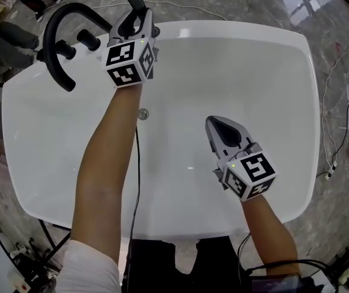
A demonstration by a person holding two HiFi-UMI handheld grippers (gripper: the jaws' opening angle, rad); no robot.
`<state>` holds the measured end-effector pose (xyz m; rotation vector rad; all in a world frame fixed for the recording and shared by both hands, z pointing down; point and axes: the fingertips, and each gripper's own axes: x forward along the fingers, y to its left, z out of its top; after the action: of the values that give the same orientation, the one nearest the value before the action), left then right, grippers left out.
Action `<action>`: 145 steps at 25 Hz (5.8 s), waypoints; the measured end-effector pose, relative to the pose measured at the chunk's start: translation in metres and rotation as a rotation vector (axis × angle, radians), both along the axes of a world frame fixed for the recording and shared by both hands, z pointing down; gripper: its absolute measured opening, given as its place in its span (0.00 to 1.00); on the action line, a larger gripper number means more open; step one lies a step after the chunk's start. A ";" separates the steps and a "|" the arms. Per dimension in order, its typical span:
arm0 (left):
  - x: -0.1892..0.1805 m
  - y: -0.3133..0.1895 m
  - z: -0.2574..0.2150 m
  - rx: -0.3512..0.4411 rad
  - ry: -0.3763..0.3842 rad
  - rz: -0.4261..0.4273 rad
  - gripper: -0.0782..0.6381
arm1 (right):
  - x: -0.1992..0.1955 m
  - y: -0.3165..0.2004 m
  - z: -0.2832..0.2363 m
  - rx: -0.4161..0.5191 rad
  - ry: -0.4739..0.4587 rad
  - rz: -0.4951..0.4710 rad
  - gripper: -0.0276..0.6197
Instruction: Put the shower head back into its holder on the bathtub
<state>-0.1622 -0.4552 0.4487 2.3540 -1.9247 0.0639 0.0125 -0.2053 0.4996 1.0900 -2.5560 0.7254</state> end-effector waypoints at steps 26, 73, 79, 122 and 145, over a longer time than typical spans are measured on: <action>0.009 -0.011 0.037 -0.084 -0.101 0.059 0.29 | -0.001 0.011 0.018 -0.019 -0.007 0.018 0.06; 0.054 0.336 -0.253 -0.025 -0.038 0.094 0.13 | 0.060 0.165 -0.187 -0.016 -0.129 0.060 0.06; 0.034 0.397 -0.279 -0.063 -0.082 0.076 0.13 | 0.045 0.199 -0.213 -0.007 -0.127 0.036 0.06; -0.029 0.832 -0.487 0.048 0.031 0.123 0.13 | -0.050 0.527 -0.529 0.447 -0.084 -0.055 0.06; 0.141 0.815 -0.514 0.085 -0.016 0.066 0.13 | 0.132 0.504 -0.551 0.501 -0.075 -0.068 0.06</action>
<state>-0.0209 0.3596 -0.0656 2.4789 -1.8927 0.0068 0.1448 0.2982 -0.0516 1.1164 -2.9077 0.1038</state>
